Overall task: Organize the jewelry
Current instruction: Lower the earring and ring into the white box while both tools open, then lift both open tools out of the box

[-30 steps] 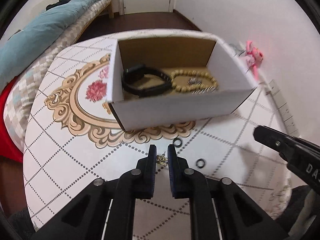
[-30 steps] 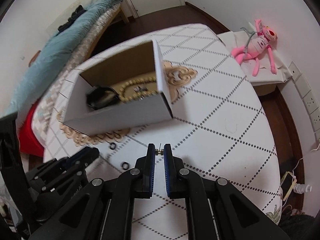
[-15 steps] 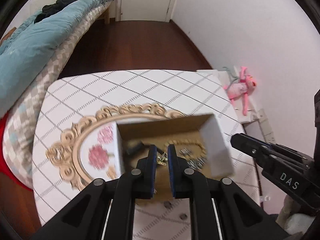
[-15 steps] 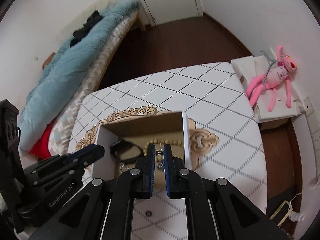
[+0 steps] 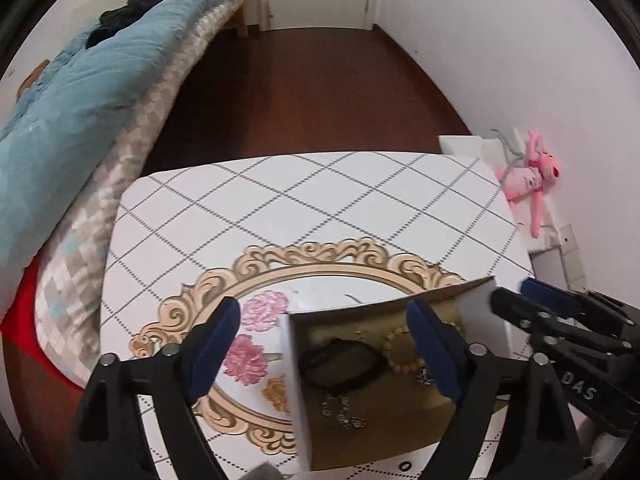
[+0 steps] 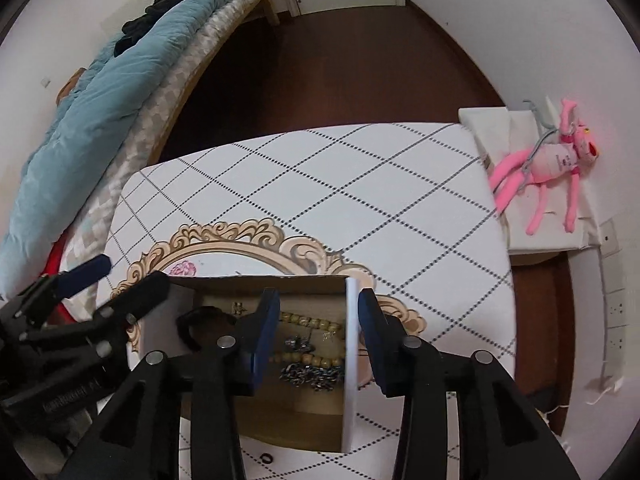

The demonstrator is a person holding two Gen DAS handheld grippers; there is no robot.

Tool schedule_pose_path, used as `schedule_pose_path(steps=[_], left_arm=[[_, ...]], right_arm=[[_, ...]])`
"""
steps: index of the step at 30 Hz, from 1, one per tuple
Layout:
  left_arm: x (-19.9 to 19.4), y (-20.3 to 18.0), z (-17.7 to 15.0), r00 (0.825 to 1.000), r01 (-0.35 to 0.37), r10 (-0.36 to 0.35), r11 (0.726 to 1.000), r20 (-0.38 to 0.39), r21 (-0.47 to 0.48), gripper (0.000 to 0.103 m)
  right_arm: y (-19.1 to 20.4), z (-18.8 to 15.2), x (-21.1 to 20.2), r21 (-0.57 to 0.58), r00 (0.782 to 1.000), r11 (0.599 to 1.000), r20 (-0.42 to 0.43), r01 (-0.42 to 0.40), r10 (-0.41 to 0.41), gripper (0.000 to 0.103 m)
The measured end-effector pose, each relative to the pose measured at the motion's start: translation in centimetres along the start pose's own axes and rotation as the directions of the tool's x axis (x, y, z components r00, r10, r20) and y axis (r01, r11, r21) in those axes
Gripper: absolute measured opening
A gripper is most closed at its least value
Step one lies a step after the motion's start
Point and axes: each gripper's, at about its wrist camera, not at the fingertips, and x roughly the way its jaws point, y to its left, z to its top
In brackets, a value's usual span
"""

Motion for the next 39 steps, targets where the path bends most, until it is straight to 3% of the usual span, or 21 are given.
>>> schedule_pose_path(steps=[1,2,4,6,9,17,23,28,31,35,39], left_arm=[[-0.1,0.3,0.0,1.0,-0.011,0.011,1.0,0.003,-0.005,0.103],[-0.1,0.5,-0.2,1.0,-0.019,0.019,1.0,0.006,-0.011,0.103],[-0.5,0.9,-0.6,0.999,-0.037,0.037,0.999,0.022,-0.016,0.103],[-0.8,1.1,-1.0,0.998,-0.05,0.051,0.999,0.042,-0.019,0.103],[-0.8,1.3,-1.8,0.997,-0.066,0.067,0.997,0.042,-0.03,0.103],[-1.8,1.4,-3.4,0.996,-0.073,0.075,0.996,0.041,-0.051,0.103],[-4.5,1.2,-4.3,0.994,-0.074,0.077,0.996,0.078,-0.05,0.103],[-5.7,1.1,-5.9,0.992,-0.106,0.108,0.994,0.059,-0.036,0.103],[-5.9,1.1,-7.6,0.987,-0.157,0.158,0.987,0.034,-0.03,0.103],[-5.3,1.7,-11.0,0.991,-0.131,0.131,0.991,-0.013,-0.019,0.103],[-2.9,2.5,-15.0,0.985,-0.128,0.125,0.992,-0.117,-0.014,0.103]], right_arm=[[0.0,-0.1,-0.2,-0.005,1.0,1.0,0.001,0.018,-0.018,0.047],[0.0,-0.2,-0.3,-0.011,0.999,0.999,0.005,0.038,-0.038,0.052],[0.1,-0.5,-0.7,-0.031,0.995,0.994,0.016,0.104,-0.103,0.084],[0.3,-1.1,-0.8,-0.051,0.988,0.986,0.022,0.157,-0.156,0.099],[0.4,-2.1,-0.6,-0.068,0.98,0.977,0.016,0.2,-0.199,0.099],[0.5,-3.8,-1.5,-0.063,0.975,0.974,0.029,0.22,-0.218,0.102],[1.0,-4.7,-4.7,-0.055,0.973,0.975,0.091,0.217,-0.211,0.102],[1.7,-6.5,-7.5,-0.055,0.969,0.974,0.135,0.218,-0.209,0.102],[2.1,-8.0,-7.9,-0.059,0.972,0.977,0.133,0.203,-0.194,0.102],[2.8,-11.3,-6.8,-0.076,0.982,0.982,0.089,0.175,-0.168,0.102],[3.0,-14.1,-4.1,-0.075,0.989,0.986,0.017,0.15,-0.149,0.102]])
